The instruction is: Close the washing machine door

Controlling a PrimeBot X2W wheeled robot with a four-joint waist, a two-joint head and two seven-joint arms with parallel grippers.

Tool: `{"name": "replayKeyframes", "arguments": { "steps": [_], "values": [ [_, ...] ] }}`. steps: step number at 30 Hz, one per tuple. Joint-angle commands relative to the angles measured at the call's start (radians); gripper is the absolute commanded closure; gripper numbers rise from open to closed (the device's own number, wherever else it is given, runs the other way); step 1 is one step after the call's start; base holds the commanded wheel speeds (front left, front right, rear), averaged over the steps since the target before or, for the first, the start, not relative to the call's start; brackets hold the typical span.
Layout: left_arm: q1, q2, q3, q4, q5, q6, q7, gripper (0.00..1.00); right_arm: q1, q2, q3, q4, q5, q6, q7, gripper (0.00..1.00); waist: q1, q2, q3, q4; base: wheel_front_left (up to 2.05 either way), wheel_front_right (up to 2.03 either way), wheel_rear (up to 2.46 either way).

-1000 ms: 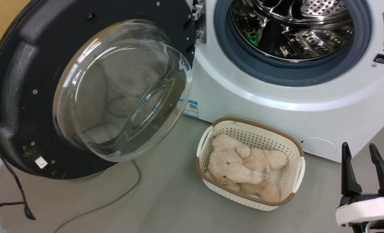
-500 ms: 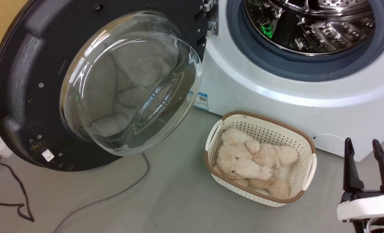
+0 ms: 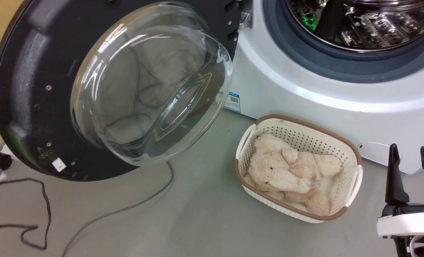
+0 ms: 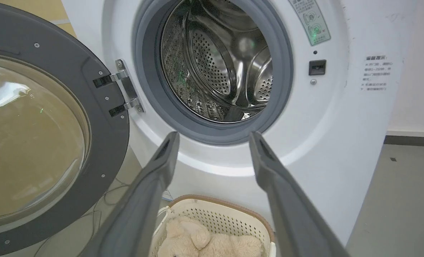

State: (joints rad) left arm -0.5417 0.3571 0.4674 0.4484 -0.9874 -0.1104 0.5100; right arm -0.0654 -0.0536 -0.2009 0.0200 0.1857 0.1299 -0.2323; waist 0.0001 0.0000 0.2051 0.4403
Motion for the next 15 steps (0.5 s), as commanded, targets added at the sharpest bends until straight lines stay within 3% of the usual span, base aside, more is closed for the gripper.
{"name": "replayKeyframes", "arguments": {
  "steps": [1,10,15],
  "values": [
    [0.016,0.01,-0.006,-0.011,-0.037,-0.01,0.017,1.0,-0.013,0.003,-0.007,-0.002,0.005,0.001,-0.011,0.0,-0.0001,0.0,0.003,0.006,0.0,0.0,0.0],
    [0.136,0.036,-0.135,-0.198,-0.297,-0.02,0.129,1.0,-0.018,0.003,-0.03,0.0,0.015,0.001,-0.029,0.0,-0.0001,0.0,0.013,0.053,0.0,0.0,0.0],
    [0.23,0.041,-0.22,-0.346,-0.355,-0.02,0.122,1.0,-0.02,0.003,-0.032,0.001,0.023,0.001,-0.029,0.0,-0.0001,0.0,0.007,0.054,0.0,0.0,0.0]
  ]
}}
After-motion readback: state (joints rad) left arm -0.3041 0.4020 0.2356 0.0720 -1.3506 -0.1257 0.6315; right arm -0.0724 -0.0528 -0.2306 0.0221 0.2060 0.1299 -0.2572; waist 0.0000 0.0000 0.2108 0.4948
